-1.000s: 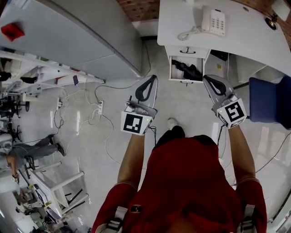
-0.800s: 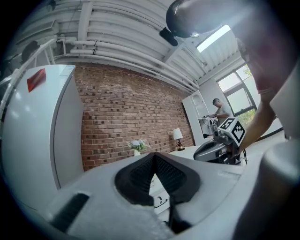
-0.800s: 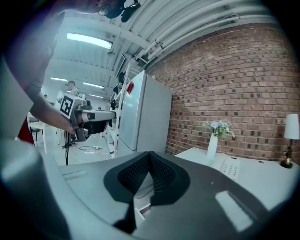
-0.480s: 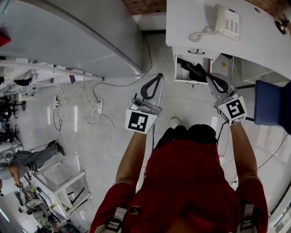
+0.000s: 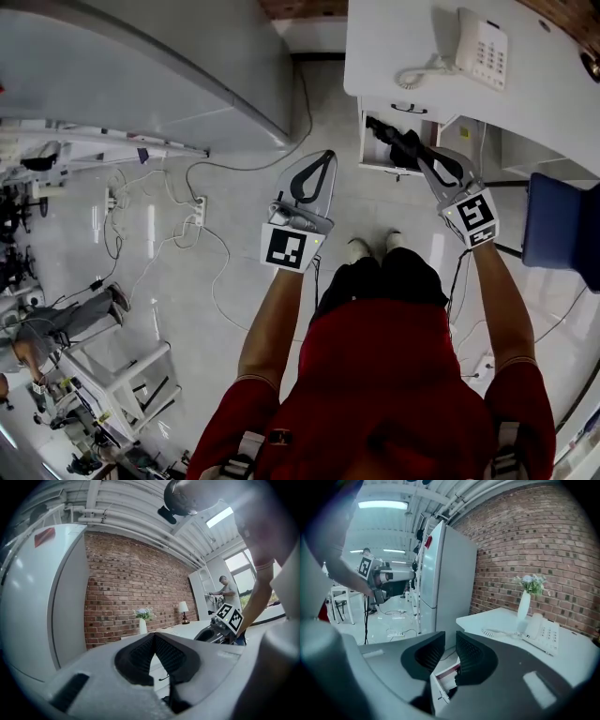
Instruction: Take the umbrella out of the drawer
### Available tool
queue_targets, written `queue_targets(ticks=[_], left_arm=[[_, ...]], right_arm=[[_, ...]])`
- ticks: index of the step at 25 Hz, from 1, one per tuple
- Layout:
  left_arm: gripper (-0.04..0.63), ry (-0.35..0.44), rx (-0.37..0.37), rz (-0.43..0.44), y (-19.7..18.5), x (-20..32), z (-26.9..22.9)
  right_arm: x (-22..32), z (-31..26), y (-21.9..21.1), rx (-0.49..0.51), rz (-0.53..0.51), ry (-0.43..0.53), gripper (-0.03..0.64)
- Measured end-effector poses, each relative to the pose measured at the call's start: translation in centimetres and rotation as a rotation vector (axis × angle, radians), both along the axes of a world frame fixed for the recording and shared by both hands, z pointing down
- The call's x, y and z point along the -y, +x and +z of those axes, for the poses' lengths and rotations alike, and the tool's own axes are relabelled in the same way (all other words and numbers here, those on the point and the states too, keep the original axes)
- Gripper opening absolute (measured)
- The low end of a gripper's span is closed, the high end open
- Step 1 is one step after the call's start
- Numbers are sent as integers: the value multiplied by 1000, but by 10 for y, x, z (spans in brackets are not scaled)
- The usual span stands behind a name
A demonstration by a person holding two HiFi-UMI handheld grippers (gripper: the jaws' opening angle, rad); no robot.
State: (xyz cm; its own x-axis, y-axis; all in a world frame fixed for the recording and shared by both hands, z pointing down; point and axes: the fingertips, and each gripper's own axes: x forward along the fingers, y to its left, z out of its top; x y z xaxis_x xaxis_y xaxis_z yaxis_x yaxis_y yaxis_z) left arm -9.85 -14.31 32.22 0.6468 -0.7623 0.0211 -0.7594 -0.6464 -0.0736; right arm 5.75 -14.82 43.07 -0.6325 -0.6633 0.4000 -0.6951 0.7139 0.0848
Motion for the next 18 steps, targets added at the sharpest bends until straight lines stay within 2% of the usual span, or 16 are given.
queue_targets(ticks=[8, 18], left_arm=[[8, -39, 1, -42, 8, 24, 33], [8, -45, 6, -67, 14, 52, 81]], right_arm=[[25, 56, 4, -83, -94, -68, 121], [57, 141, 6, -173, -160, -149, 191]])
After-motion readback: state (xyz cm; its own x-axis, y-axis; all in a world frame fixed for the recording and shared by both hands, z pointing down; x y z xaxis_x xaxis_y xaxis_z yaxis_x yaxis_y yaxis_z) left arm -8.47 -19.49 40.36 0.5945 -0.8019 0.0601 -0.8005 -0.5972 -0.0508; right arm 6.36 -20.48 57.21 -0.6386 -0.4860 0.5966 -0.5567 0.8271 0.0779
